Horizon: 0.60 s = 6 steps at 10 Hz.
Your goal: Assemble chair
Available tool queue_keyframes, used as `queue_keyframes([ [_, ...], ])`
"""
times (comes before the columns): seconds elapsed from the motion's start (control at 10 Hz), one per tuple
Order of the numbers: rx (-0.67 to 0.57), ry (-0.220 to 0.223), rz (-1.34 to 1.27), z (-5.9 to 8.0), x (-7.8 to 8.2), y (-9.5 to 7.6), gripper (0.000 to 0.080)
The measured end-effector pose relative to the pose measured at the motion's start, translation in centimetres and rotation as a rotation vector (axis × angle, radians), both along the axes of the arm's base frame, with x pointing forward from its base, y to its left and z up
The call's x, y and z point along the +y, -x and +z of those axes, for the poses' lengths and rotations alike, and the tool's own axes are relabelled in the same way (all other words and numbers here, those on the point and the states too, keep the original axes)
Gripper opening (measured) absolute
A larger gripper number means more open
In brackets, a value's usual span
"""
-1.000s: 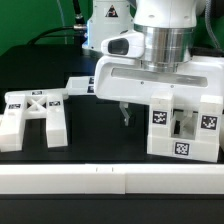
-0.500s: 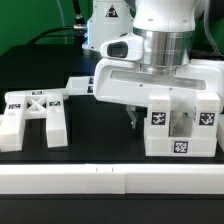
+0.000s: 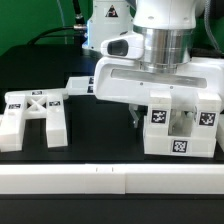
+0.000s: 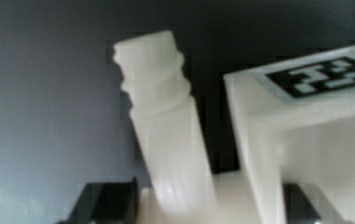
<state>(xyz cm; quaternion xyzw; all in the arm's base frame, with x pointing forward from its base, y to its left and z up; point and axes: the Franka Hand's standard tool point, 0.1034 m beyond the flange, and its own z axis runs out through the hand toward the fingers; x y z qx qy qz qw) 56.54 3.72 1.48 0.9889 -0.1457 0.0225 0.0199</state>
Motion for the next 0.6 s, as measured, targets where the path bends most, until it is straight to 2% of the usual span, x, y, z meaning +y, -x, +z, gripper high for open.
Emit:
queue_keyframes([
  [0.1,0.009,-0.012,0.006,1.5,-0.1,-0.1,0.0328],
  [0.3,0.02,-0.03,0.01,3.8,-0.4,-0.3,0.0328],
  [0.5,0.061,-0.044,0.017,5.3,-1.2,-0.6,0.0328],
  [0.6,0.055,-0.041,0.018,5.0,-1.1,-0.6,0.0328],
])
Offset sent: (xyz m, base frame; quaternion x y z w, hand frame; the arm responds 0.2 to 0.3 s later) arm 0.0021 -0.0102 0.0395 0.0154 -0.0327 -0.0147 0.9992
